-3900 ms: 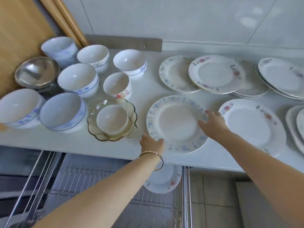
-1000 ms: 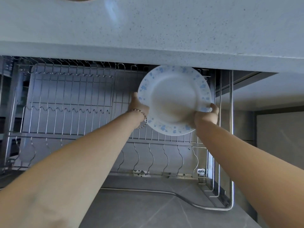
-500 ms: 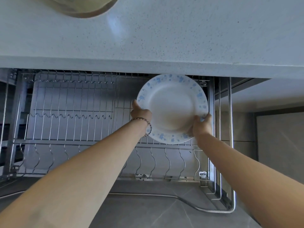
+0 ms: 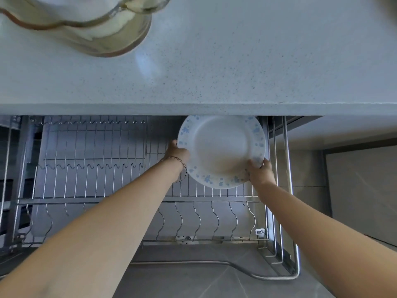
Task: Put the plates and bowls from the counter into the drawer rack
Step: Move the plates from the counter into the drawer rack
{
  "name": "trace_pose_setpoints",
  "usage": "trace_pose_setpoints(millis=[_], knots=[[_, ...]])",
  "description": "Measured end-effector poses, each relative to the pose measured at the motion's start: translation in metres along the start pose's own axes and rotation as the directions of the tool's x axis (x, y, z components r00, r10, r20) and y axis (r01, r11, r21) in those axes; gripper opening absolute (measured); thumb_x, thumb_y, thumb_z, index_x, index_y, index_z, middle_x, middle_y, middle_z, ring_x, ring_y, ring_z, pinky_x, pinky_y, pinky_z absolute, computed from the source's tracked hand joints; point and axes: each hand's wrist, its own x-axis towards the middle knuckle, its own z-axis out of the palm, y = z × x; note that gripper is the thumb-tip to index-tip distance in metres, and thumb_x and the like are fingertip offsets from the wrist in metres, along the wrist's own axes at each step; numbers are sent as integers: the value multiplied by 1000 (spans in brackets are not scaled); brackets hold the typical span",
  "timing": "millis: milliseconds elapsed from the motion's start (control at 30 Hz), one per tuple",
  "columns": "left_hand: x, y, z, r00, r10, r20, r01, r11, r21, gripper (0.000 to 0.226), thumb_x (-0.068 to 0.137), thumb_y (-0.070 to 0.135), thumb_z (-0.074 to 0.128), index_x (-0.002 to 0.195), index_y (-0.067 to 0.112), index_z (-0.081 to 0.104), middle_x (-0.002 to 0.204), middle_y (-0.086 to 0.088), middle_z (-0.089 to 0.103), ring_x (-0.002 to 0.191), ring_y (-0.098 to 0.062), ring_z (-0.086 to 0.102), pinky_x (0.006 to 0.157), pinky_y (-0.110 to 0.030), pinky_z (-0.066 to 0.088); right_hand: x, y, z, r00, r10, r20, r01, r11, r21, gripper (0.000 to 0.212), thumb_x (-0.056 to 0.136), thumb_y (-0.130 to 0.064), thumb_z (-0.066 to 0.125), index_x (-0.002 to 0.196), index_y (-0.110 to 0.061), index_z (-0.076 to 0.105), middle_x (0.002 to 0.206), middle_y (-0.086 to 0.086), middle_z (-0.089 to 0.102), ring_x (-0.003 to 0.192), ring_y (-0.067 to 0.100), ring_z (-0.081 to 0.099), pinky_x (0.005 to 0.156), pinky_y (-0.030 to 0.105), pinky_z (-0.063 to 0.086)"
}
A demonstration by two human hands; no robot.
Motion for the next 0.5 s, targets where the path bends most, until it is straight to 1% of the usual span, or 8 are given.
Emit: trace_pose_setpoints(millis=[67,100,167,200,267,333,400,500], knots=[[-21,1,-5,1000,-11,-19,14,987,162,39,90,4,45,129,4,42,129,-17,55,118,-33,55,95,-35,48,-13,-5,-7,997,75,35,-66,973,-219,47,94,-21,49,134,0,40,123,20,57,111,34,56,82,33,41],[-37,7,-10,1000,12,2,-12,972,233,38,90,7,45,128,5,43,128,-15,55,117,-32,55,97,-35,48,-24,-12,-14,992,110,68,-84,949,-304,44,93,-22,50,129,2,45,113,20,58,103,34,58,80,33,42],[-64,13,-13,989,67,133,-112,925,364,22,90,6,44,108,12,55,109,-7,58,107,-26,56,89,-27,45,-41,-20,-20,975,142,168,-58,903,-427,31,90,-19,49,115,-1,54,91,13,55,79,27,53,75,31,42],[-79,19,-15,977,101,187,-171,897,408,19,90,5,43,95,15,58,97,-5,57,98,-22,55,81,-23,43,-48,-25,-25,969,116,220,9,869,-495,26,89,-17,48,110,-3,55,88,13,54,73,23,50,74,29,41],[-119,38,-19,948,152,279,-266,859,437,25,91,6,42,100,17,63,100,-3,58,91,-24,59,73,-21,42,-77,-48,-46,945,29,326,189,765,-616,32,90,-17,44,117,-4,56,111,17,59,87,24,56,80,27,43],[-162,63,-21,921,214,326,-348,828,440,33,91,8,40,114,13,63,116,-3,63,105,-26,62,79,-24,48,-111,-75,-73,930,-58,363,302,685,-663,39,92,-16,41,127,-3,52,131,14,56,114,28,56,94,29,43],[-198,91,-22,886,276,373,-427,799,423,33,91,9,40,113,10,64,117,-8,67,109,-25,62,87,-28,49,-140,-100,-107,913,-128,387,377,623,-685,37,94,-13,38,124,-1,56,129,16,58,118,30,55,96,31,44],[-238,138,-18,833,376,406,-526,766,369,27,90,10,46,110,12,64,113,-5,68,101,-20,63,74,-22,46,-166,-131,-164,897,-271,350,442,581,-684,35,93,-13,40,117,-1,62,121,13,64,112,29,59,94,33,47]])
